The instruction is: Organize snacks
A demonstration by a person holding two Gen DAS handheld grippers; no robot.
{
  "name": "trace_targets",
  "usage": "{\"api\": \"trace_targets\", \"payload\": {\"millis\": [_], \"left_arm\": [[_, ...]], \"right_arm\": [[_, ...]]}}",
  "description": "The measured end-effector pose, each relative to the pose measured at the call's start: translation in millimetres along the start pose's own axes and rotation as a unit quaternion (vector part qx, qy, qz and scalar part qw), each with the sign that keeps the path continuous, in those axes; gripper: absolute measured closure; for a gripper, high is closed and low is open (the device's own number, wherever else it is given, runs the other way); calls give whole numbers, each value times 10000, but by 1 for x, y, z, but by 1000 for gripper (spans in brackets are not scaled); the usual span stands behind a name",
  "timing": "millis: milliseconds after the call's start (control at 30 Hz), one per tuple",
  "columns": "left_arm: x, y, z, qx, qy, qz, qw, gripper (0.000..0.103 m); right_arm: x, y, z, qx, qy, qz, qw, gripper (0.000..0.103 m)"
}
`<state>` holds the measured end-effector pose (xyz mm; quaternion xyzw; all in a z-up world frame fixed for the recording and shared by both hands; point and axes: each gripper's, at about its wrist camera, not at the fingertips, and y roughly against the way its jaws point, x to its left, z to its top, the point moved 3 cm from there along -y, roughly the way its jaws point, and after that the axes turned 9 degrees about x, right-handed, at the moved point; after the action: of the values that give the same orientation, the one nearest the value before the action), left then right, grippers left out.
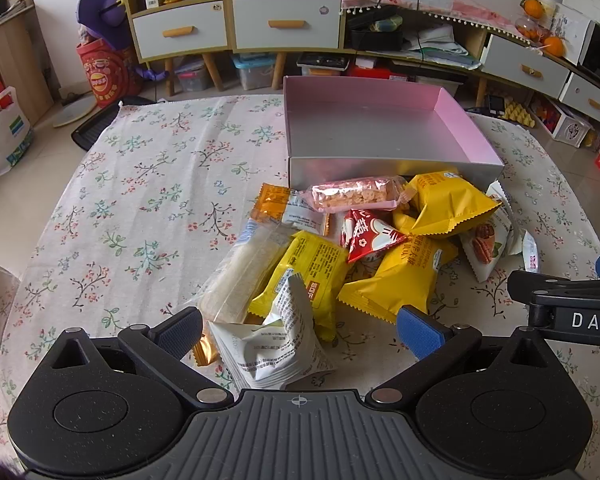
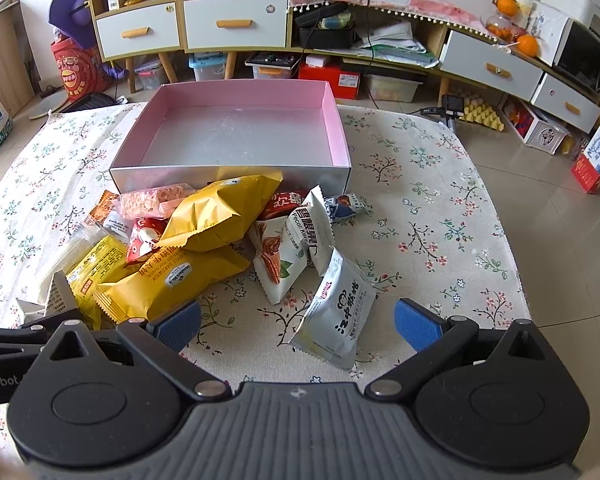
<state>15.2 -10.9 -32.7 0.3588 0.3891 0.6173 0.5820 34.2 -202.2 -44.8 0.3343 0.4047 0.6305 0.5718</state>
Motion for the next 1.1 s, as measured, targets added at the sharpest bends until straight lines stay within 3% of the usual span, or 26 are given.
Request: {"api": "trace_targets", "payload": {"millis": [367,533,833,1100], "left_arm": [[8,-1,0,-13,16,32,10000,0],[17,-1,5,-201,-113,-35,9997,0],[43,-16,9,-261,-342,-687,9967,0],[53,-26,14,-112,-566,-1330,9894,2]], "right_arm": [[-1,-1,-1,28,24,11,10000,0],[-7,1,2,-23,137,88,9999,0],[-17,-7,4,-30,522,740,9959,2],[0,-10,11,52,603,1502,9868,5]]}}
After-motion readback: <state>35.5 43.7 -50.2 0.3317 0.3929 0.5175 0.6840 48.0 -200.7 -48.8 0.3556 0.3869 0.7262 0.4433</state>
